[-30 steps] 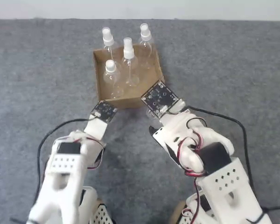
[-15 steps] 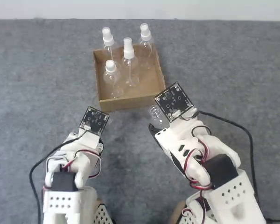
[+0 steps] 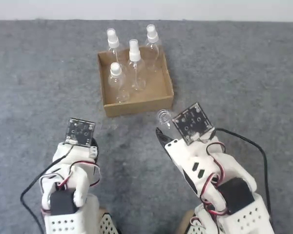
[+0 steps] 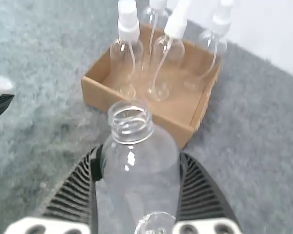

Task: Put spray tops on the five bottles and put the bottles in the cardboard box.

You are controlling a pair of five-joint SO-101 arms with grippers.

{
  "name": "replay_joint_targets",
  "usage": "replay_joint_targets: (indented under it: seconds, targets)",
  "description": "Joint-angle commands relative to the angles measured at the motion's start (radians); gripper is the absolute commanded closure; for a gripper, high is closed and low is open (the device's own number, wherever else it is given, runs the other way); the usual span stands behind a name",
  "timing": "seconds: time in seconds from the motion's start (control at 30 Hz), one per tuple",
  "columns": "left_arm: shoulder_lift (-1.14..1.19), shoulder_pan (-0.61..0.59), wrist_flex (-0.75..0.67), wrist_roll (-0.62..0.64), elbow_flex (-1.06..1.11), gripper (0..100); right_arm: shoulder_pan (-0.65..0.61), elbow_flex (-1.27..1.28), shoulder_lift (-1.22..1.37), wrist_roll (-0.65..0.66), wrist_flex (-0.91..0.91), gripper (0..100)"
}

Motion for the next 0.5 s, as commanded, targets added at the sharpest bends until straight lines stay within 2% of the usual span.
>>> replay_joint_targets:
  seconds: [0.0, 0.27, 0.47]
  targets:
    - [-0.021, -0.038, -0.031, 0.034, -0.035, 99, -0.008, 0.015, -0.051, -0.014, -0.064, 99.1]
    - [-0.021, -0.038, -0.055, 0.103, -0.134, 99, -0.008, 0.104, -0.091, -0.012, -0.159, 99.2]
    - [-0.021, -0.038, -0.138, 0.172, -0.277, 99, -0.007, 0.15, -0.093, -0.006, -0.216, 99.2]
